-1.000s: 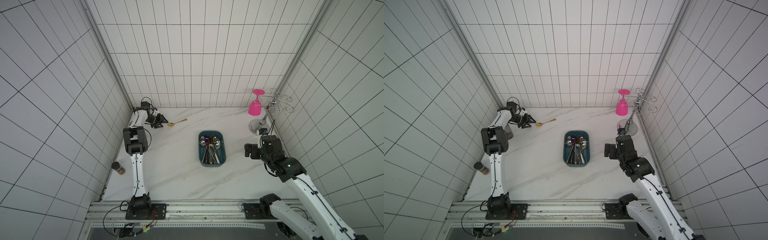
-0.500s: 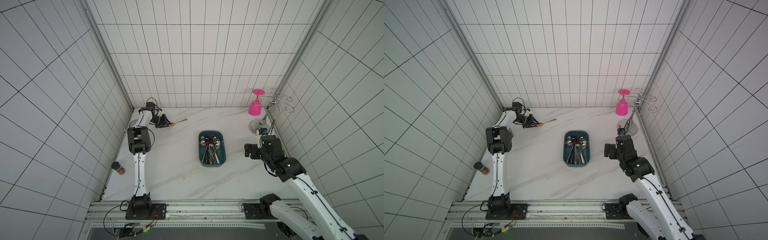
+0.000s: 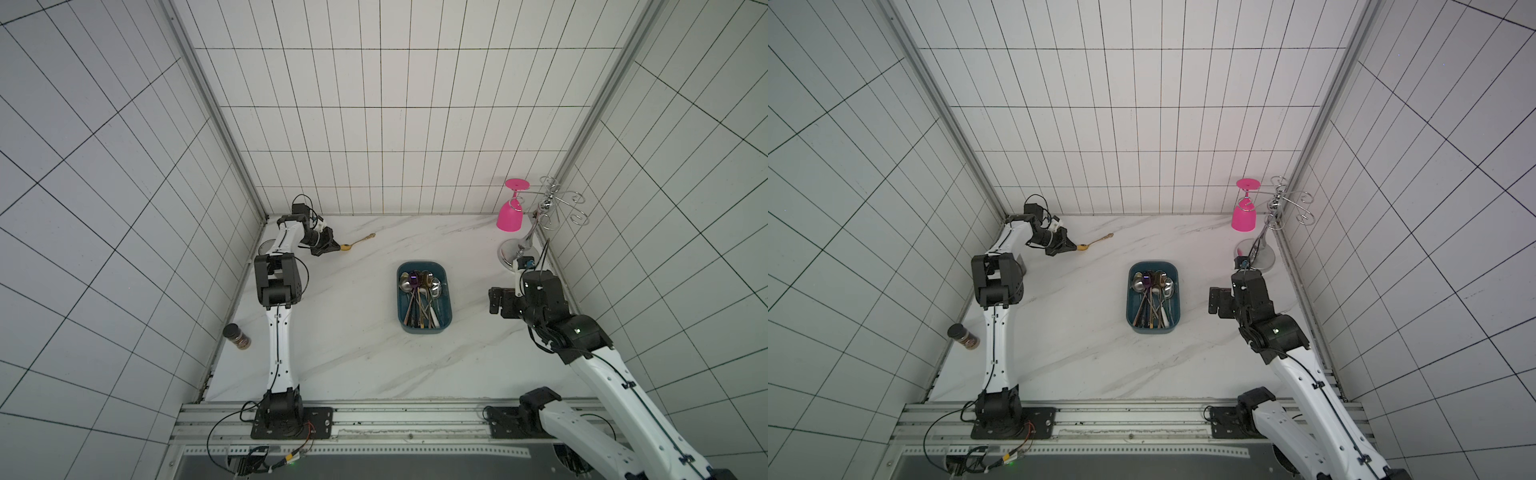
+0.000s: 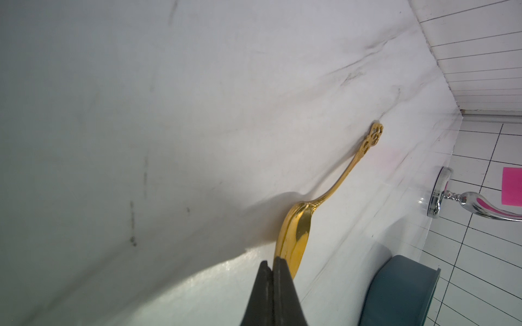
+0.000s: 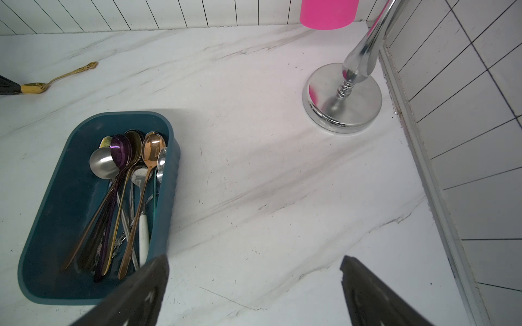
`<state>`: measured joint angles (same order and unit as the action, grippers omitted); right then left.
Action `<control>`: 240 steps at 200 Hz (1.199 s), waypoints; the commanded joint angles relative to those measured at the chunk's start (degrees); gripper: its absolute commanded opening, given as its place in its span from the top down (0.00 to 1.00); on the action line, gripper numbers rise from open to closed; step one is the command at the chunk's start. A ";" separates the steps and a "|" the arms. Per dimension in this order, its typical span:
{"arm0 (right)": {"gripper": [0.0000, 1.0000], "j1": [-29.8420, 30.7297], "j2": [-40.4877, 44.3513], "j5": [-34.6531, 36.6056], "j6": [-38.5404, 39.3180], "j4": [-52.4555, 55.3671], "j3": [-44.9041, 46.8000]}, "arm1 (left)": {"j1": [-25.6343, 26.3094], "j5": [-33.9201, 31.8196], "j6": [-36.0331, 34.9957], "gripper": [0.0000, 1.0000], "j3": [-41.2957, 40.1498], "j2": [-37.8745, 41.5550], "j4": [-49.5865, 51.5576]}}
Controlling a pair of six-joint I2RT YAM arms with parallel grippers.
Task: Put the spoon into the storage box
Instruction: Pick up the spoon from the center of the board.
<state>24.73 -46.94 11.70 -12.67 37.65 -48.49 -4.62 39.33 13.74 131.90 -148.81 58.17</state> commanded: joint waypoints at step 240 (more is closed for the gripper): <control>0.14 1.37 -12.33 -23.57 15.73 -7.29 -10.64 | 2.05 -2.85 -21.35 1.00 -20.93 30.21 14.66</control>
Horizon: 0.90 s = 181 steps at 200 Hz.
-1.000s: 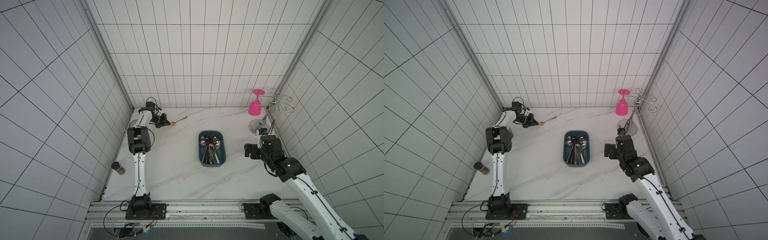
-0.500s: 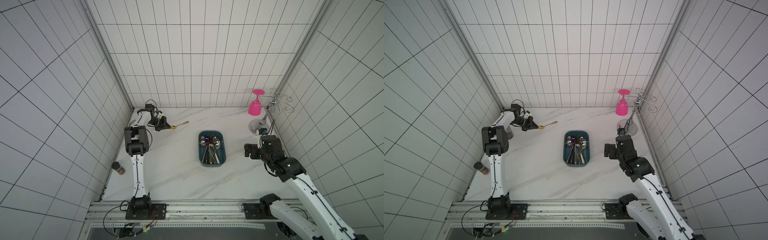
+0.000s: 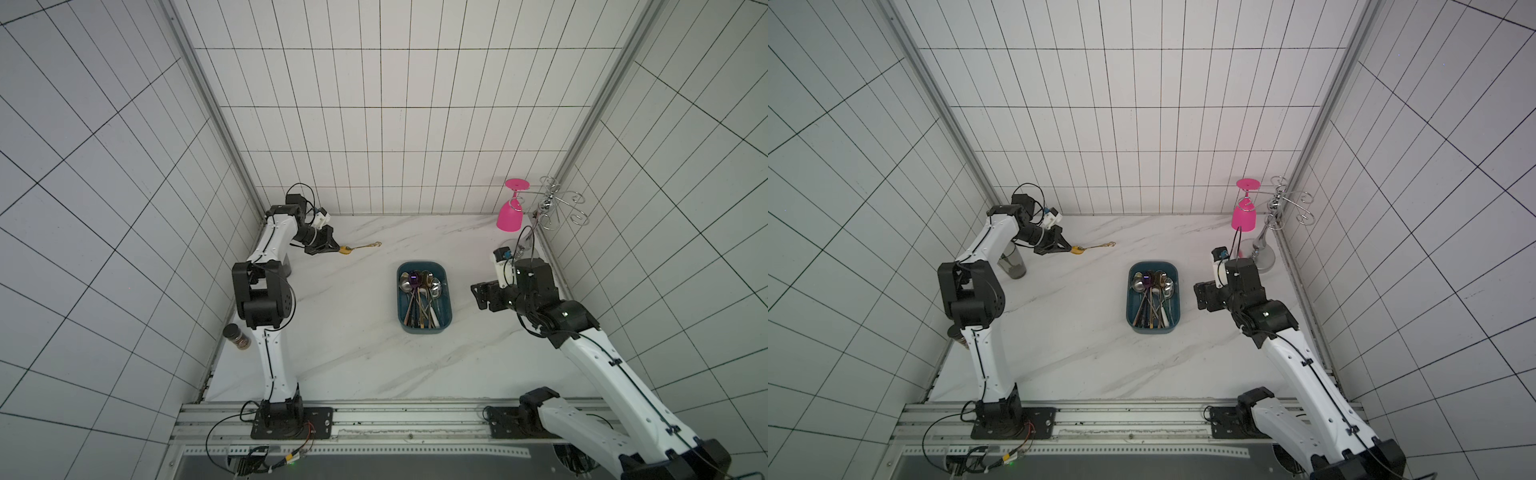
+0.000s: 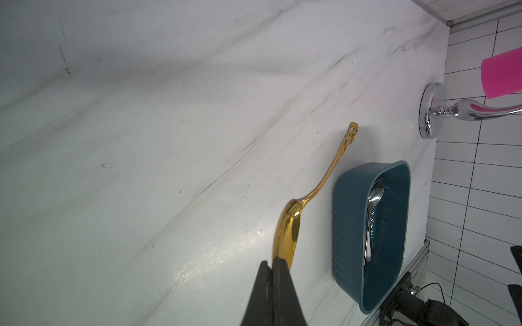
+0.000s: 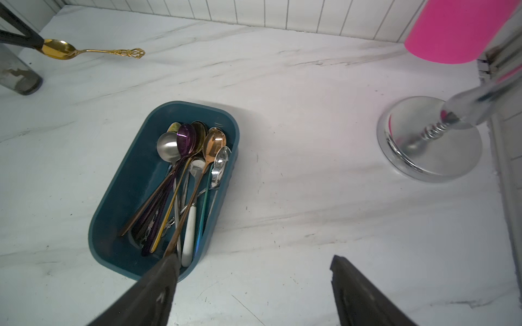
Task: Put the spoon into the storage box
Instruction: Pick up the spoon from the center of the board.
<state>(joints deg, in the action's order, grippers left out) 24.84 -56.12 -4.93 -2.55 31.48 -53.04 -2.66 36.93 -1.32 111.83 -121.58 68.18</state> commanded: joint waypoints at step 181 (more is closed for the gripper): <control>0.18 11.90 -32.10 -22.94 15.22 2.86 -23.05 | 26.20 -6.49 -20.69 1.00 12.92 3.63 20.03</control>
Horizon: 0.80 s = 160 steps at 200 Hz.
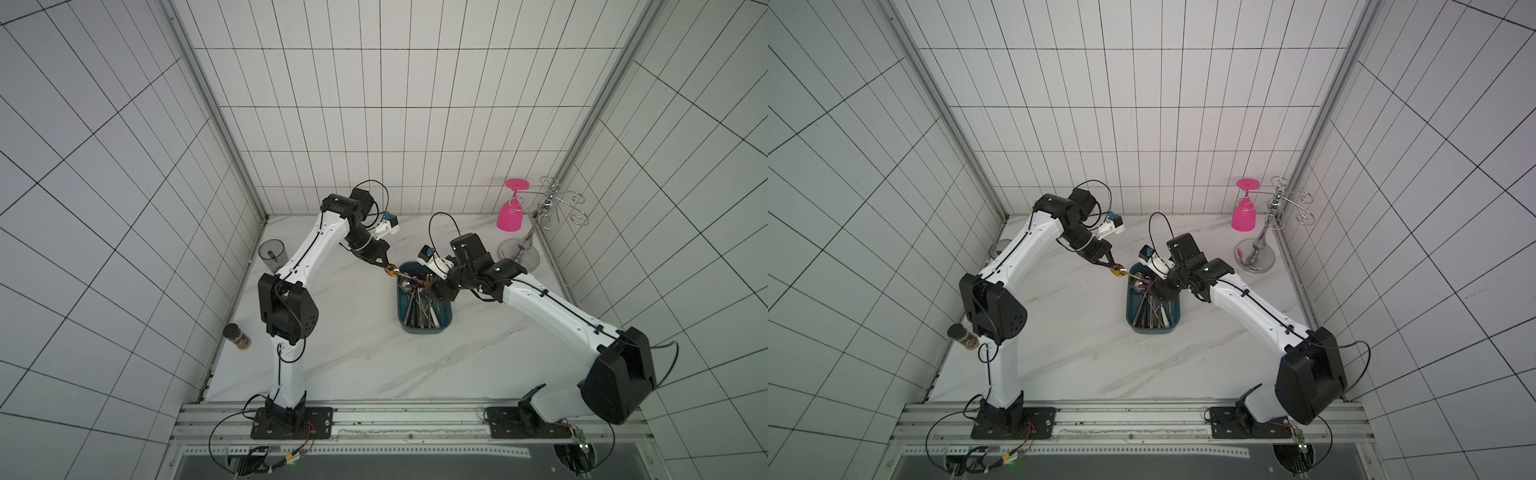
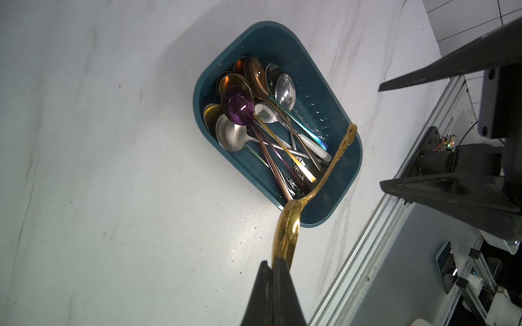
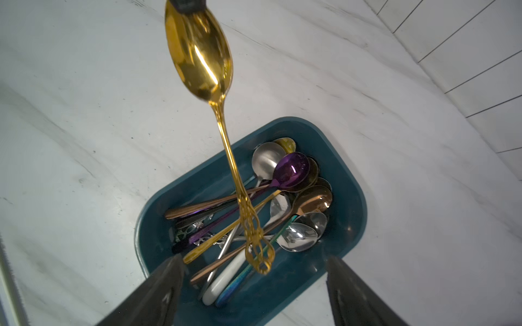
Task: Put the spoon into the storage box
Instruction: Pick up the spoon from the center of the board.
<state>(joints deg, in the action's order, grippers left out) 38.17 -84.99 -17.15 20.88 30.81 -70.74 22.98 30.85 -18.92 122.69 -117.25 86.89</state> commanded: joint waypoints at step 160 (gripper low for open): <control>0.51 -7.45 -10.00 -33.34 -25.42 7.95 -3.97 | 2.25 4.19 -4.97 1.00 4.22 1.23 2.93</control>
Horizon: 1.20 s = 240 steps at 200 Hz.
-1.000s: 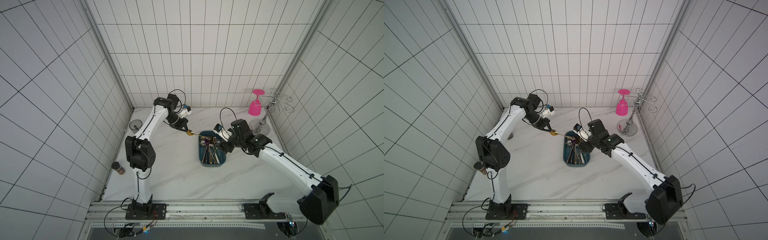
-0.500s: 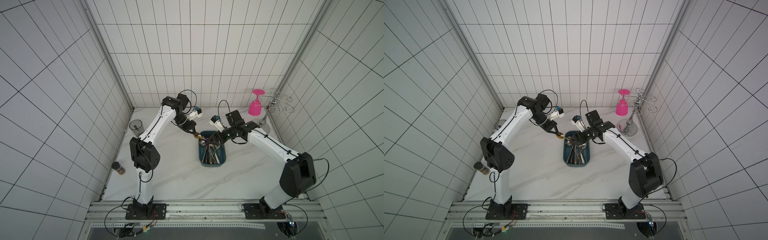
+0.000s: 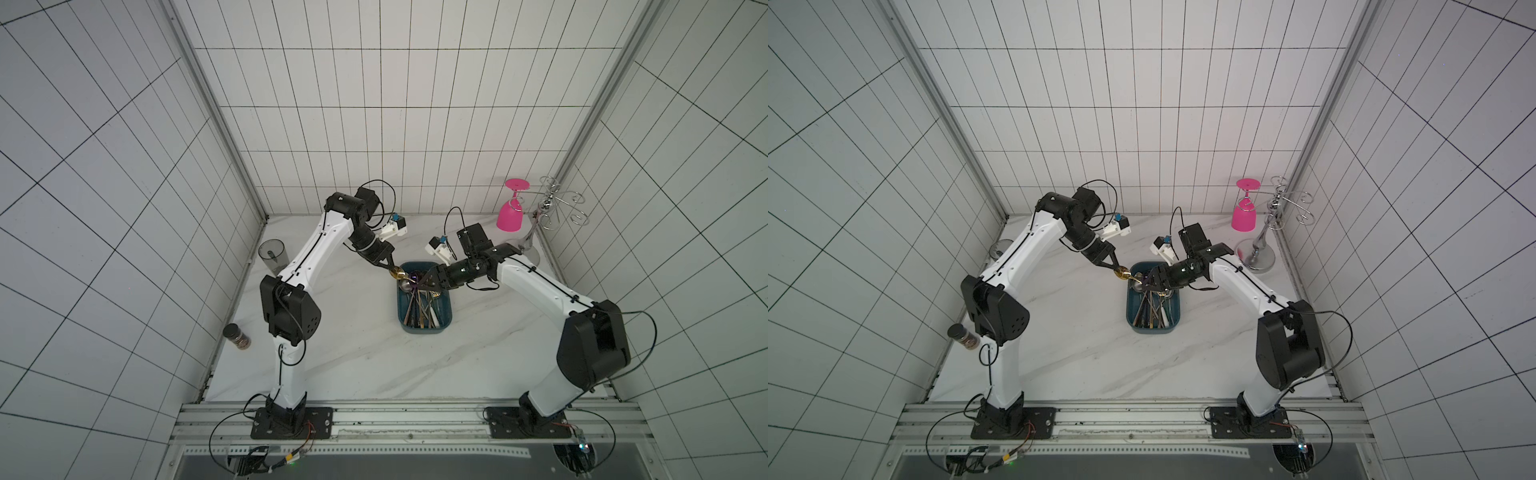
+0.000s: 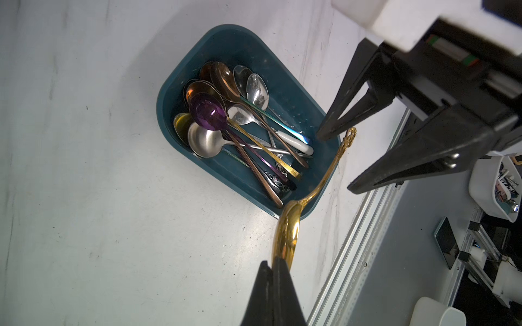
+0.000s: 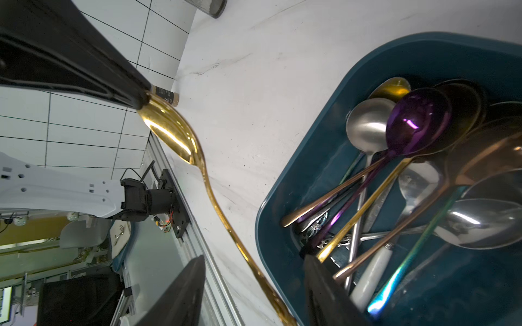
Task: Put the spoon into the storage box
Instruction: Pick up the spoon from the center of the board, then place the spoon in the storage box.
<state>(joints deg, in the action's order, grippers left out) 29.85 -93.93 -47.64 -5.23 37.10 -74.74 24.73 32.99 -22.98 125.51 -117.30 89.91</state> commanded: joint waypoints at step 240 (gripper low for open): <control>1.00 0.43 12.29 15.90 -33.72 -37.89 27.27 | -12.69 -8.08 13.91 0.01 -25.70 24.59 -29.66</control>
<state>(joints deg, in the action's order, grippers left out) 29.02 -82.83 -38.98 -30.61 8.47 -49.78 13.80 29.23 -11.77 108.51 -96.73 72.12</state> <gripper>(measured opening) 0.037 0.986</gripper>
